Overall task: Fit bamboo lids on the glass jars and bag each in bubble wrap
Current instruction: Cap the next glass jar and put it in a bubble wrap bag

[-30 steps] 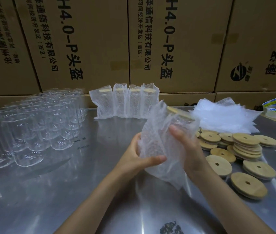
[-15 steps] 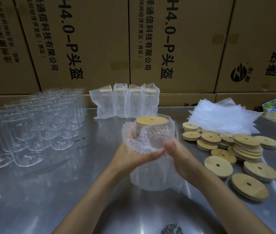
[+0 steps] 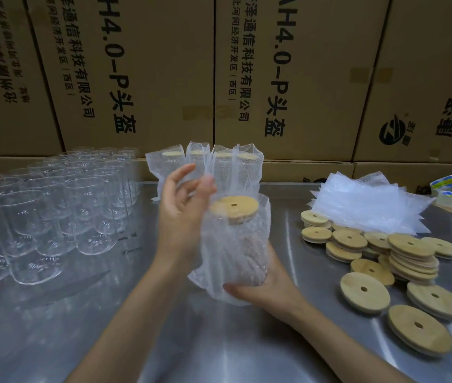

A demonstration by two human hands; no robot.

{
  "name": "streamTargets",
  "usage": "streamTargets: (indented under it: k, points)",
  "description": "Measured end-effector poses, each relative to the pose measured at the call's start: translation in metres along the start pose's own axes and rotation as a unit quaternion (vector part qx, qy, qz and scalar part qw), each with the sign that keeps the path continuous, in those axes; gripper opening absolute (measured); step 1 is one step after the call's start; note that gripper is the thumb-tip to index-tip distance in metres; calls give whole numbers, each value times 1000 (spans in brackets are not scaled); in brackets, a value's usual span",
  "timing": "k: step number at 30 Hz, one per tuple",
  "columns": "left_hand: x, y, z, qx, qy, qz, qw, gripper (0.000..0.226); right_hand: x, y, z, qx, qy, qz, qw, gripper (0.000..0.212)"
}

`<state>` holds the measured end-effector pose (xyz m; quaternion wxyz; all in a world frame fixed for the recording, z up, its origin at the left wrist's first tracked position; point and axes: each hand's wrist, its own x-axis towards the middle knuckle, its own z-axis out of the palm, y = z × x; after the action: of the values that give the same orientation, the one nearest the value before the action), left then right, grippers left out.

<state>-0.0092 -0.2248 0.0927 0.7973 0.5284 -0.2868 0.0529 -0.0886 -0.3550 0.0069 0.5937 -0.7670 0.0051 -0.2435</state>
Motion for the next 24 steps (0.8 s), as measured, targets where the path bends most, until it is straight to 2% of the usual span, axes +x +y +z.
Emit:
streamTargets:
  k: [2,4,8,11,14,17,24]
  points:
    - [13,-8,-3,-23,33,-2,999,24,10,4,-3,10,36,10,999,78]
    - [19,-27,-5,-2,58,-14,998,14,25,10,-8,23,83,16,996,75]
    - [15,-90,-12,109,41,-65,991,10,62,28,-25,37,187,32,981,71]
    - [21,-123,-19,222,3,-107,969,13,95,46,-41,23,276,34,960,69]
    - [30,-140,-20,287,-35,-118,950,19,126,67,-59,2,348,52,936,87]
    - [33,-151,-15,307,-61,-124,941,22,155,86,-77,-30,387,63,919,98]
    - [48,-162,-8,358,-80,-113,923,24,213,116,-102,-106,435,77,891,92]
